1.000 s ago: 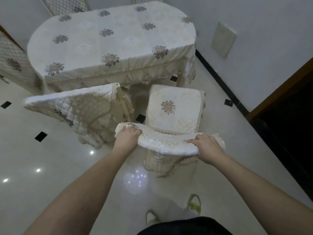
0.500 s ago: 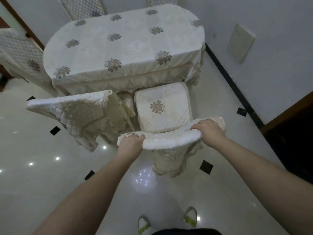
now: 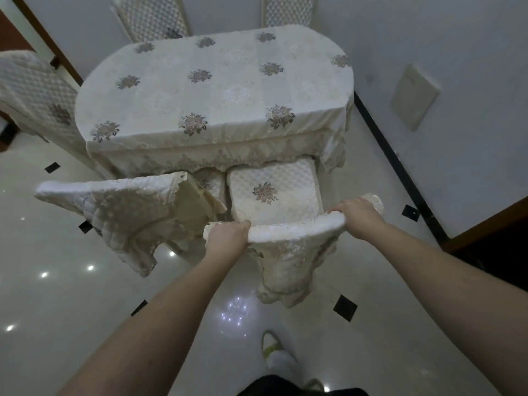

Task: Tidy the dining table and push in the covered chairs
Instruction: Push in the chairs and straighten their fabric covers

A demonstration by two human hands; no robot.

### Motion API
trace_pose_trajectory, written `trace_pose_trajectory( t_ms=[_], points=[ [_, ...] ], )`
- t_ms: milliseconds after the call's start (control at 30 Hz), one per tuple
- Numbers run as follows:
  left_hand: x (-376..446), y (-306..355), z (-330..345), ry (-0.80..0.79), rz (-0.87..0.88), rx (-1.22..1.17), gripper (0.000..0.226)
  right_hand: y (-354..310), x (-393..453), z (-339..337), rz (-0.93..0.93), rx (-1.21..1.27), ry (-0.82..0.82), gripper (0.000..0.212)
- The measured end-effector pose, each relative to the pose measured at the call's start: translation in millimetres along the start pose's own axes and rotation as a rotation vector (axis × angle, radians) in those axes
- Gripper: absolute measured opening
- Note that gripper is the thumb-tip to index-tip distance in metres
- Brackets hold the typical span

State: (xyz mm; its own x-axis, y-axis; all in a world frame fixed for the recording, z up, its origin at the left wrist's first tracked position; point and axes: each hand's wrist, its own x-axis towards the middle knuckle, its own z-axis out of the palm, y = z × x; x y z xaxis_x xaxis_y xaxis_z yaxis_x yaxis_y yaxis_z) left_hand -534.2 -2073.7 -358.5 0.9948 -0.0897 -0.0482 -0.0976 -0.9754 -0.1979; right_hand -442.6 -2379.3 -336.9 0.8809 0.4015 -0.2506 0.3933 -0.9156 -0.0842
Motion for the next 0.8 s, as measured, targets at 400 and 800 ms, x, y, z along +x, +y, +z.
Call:
trace_pose_trajectory(
  t_ms=[400, 800],
  points=[
    [41, 7, -2, -0.060, 0.095, 0.029, 0.033, 30, 16, 7, 0.030, 0.028, -0.042, 0.050],
    [70, 7, -23, -0.057, -0.016, 0.041, 0.016, 43, 46, -7, 0.003, 0.085, 0.002, 0.045]
  ],
)
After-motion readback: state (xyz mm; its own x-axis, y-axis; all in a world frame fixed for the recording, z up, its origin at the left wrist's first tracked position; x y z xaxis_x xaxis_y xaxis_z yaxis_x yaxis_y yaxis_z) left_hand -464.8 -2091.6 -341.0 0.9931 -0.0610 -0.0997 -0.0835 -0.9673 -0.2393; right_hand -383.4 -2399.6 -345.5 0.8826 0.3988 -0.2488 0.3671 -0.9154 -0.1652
